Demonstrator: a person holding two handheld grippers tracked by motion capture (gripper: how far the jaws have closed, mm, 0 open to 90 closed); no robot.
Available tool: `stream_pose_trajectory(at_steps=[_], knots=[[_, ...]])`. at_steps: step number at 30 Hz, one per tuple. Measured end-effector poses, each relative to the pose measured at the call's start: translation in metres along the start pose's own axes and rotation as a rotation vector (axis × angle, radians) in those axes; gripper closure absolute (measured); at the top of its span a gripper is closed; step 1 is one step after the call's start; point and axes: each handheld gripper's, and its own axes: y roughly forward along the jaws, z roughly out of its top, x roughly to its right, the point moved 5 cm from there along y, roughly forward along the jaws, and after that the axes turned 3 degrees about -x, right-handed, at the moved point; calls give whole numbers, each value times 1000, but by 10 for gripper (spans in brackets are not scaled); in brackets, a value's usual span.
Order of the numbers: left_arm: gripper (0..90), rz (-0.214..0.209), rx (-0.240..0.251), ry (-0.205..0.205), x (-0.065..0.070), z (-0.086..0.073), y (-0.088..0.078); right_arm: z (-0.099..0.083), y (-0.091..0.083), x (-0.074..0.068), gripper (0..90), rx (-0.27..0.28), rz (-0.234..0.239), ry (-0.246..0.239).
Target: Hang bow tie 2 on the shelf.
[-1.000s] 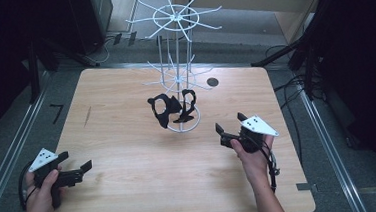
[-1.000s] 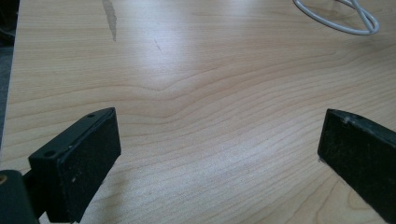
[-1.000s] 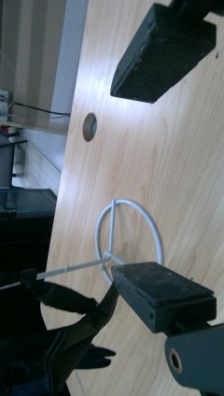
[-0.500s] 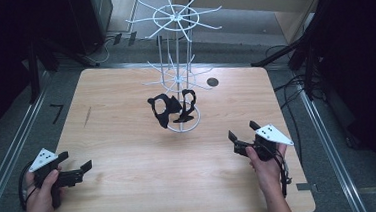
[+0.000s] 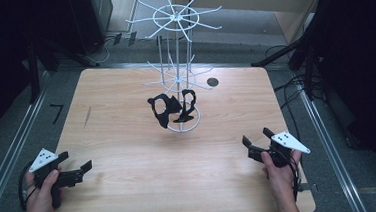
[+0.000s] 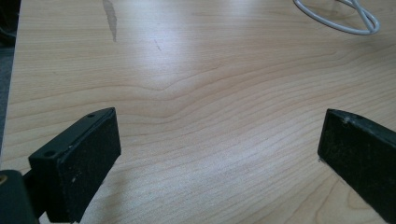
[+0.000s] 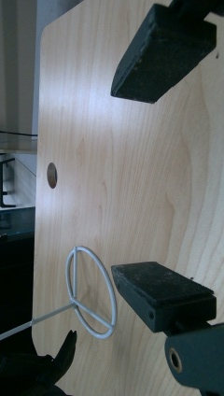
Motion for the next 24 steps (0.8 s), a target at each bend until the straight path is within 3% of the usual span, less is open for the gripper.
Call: stream_pose_trajectory(at_steps=[13, 24], knots=[[0, 2, -4, 1, 0, 0, 0, -20, -23, 35, 130, -17, -21, 54], [0, 1, -4, 3, 0, 0, 0, -32, -35, 54, 131, -47, -54, 68]])
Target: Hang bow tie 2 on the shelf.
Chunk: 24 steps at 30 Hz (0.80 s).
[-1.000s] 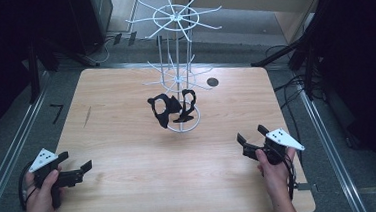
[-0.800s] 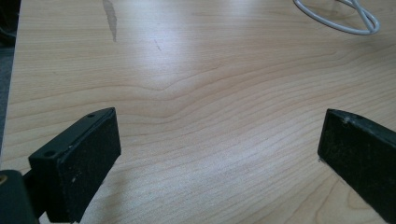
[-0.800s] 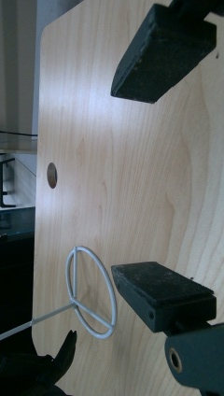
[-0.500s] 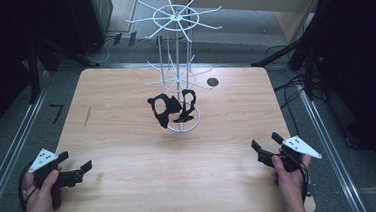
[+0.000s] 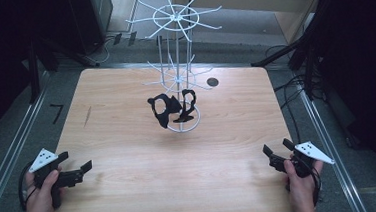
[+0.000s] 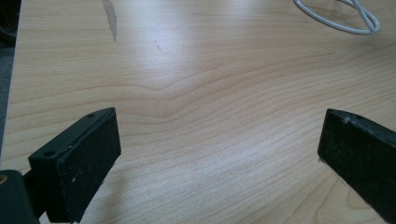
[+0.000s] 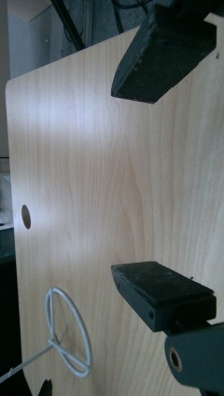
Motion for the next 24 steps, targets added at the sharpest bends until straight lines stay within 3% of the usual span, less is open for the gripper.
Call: stream_pose_trajectory(at_steps=[9, 15, 24], knots=[[0, 4, -2, 1, 0, 0, 0, -10, -16, 17, 135, -13, -39, 20], [0, 3, -2, -2, 0, 0, 0, -22, -26, 25, 138, -42, -70, -5], [0, 2, -3, -5, 0, 0, 0, -24, -34, 29, 136, -18, -80, 25]])
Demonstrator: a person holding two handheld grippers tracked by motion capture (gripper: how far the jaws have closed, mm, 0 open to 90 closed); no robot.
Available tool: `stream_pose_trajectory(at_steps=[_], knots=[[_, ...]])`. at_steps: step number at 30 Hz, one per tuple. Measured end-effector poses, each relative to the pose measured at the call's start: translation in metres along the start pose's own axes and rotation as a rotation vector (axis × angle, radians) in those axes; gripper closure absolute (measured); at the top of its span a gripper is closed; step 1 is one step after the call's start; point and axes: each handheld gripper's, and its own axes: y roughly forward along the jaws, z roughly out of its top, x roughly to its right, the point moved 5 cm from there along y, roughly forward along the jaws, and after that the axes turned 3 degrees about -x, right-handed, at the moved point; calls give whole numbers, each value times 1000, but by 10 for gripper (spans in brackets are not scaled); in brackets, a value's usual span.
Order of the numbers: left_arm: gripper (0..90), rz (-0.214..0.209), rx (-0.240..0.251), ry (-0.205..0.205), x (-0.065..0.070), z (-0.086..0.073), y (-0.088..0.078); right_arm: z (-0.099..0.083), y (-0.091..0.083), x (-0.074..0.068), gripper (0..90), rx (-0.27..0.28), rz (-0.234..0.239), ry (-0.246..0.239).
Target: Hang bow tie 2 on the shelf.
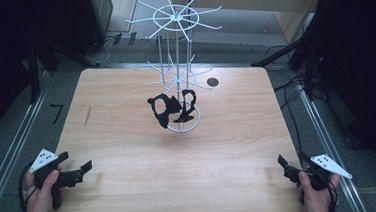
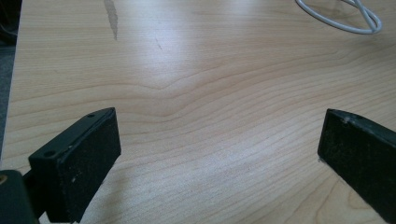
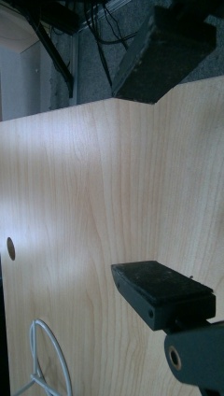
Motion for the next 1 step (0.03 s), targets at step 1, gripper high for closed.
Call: stream_pose_trajectory(at_steps=[1], knots=[[0, 0, 1, -1, 0, 0, 0, 0, 0, 0, 136, -3, 1, -1]])
